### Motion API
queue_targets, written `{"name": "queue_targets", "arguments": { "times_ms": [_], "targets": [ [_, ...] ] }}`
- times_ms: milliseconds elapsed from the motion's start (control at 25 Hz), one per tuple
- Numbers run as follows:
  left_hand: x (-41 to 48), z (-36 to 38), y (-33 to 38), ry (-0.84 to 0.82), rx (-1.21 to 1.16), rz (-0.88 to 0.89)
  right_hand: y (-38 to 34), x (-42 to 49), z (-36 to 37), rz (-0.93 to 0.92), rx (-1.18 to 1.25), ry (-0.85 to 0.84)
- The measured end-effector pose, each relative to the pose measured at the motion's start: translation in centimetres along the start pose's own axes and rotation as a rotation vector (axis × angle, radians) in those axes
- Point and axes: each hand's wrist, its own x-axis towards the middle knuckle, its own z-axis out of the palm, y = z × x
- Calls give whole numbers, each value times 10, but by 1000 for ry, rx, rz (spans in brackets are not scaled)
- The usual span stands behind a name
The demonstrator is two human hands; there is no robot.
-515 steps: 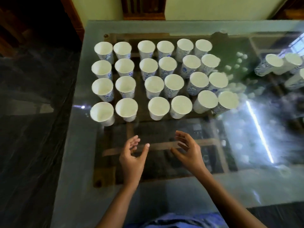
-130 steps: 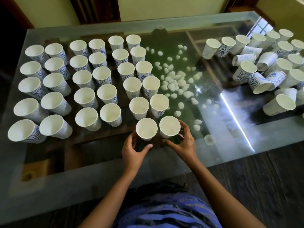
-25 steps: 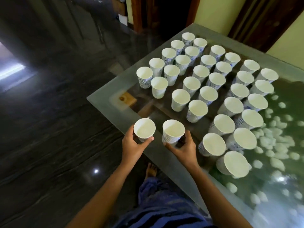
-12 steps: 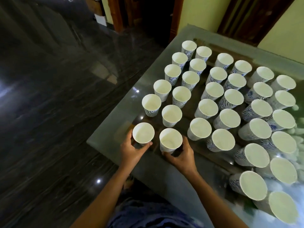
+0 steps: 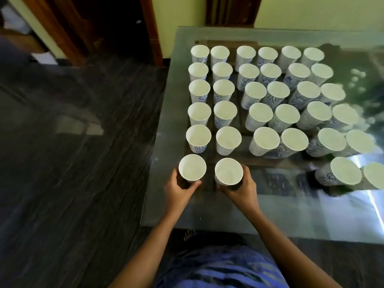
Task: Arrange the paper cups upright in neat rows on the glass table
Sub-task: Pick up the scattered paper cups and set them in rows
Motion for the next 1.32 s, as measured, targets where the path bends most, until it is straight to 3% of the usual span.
{"name": "queue_targets", "arguments": {
  "times_ms": [400,680,880,1080,1320],
  "targets": [
    [5,-1,-2,-130,20,-14,-2,-9,6,32,-25,109],
    [-22,-15,-13,-72,-65,-60,9,-30,-14,38,88,36],
    [-67,-2,-9,-124,-64,47,33,-45,-55,58,154,27],
    [-129,93,35,-347,-76,98,79,-67,-157,29,222,75],
    [-207,257,100,-609,-104,203,149,-97,-309,95,256,349]
  ]
}}
